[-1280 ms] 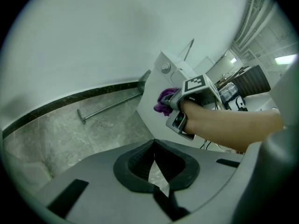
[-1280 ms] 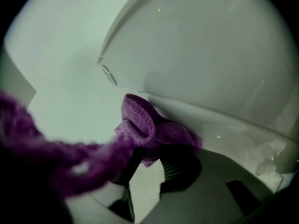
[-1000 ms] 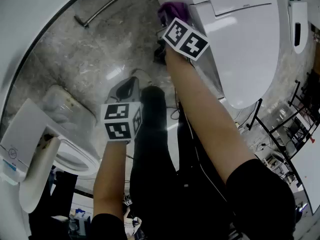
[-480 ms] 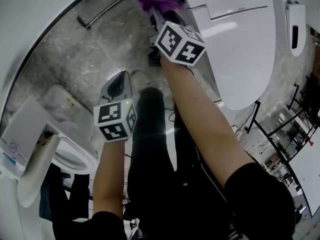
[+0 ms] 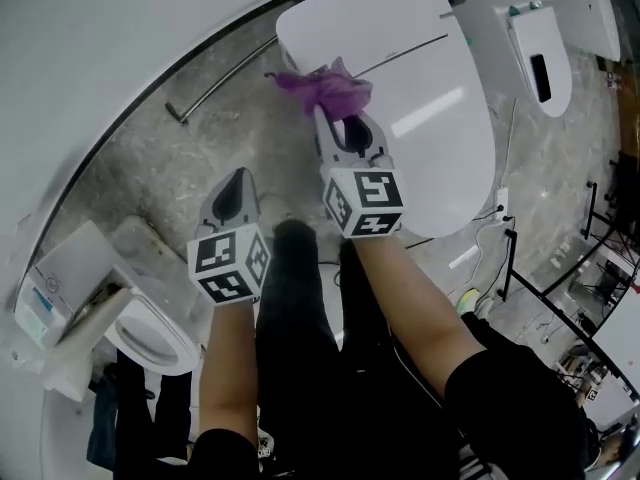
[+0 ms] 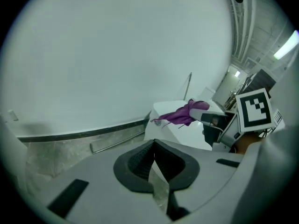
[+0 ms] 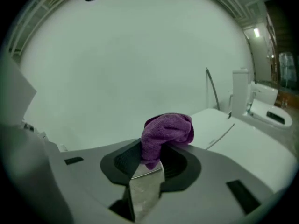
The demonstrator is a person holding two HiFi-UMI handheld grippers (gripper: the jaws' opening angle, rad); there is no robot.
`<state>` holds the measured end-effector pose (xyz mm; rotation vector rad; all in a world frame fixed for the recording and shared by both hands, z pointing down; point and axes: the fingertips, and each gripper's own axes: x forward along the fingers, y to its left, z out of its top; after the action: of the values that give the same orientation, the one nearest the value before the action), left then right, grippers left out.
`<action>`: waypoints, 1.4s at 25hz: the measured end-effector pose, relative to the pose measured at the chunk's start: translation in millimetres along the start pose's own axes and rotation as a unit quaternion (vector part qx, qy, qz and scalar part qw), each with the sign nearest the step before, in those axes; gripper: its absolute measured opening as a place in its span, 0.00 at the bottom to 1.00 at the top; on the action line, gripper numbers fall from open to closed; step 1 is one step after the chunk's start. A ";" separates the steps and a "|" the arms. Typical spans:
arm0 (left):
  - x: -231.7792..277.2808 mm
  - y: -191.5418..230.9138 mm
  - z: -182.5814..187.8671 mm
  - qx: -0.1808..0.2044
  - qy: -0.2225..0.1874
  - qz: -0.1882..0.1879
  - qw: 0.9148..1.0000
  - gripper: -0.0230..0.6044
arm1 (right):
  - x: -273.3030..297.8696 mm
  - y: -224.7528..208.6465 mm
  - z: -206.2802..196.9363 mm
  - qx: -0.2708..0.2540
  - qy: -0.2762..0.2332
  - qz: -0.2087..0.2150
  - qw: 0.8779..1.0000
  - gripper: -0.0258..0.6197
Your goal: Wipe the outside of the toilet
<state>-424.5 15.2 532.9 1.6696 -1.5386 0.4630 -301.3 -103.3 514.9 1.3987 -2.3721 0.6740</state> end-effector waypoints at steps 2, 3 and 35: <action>-15.1 -33.7 11.4 0.009 -0.009 -0.011 1.000 0.05 | -34.0 -18.2 21.1 -0.033 -0.012 -0.010 0.999 0.21; -21.6 -50.7 15.7 0.013 -0.014 -0.015 1.000 0.05 | -50.4 -26.9 31.7 -0.046 -0.021 -0.014 0.999 0.21; -275.4 -473.1 234.6 0.155 -0.188 -0.092 0.966 0.05 | -458.9 -142.0 399.6 -0.054 -0.262 -0.004 0.963 0.22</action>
<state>-85.7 -9.3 43.6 2.2226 -1.6149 0.3098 33.4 -39.8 -8.9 1.6999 -2.7365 0.1707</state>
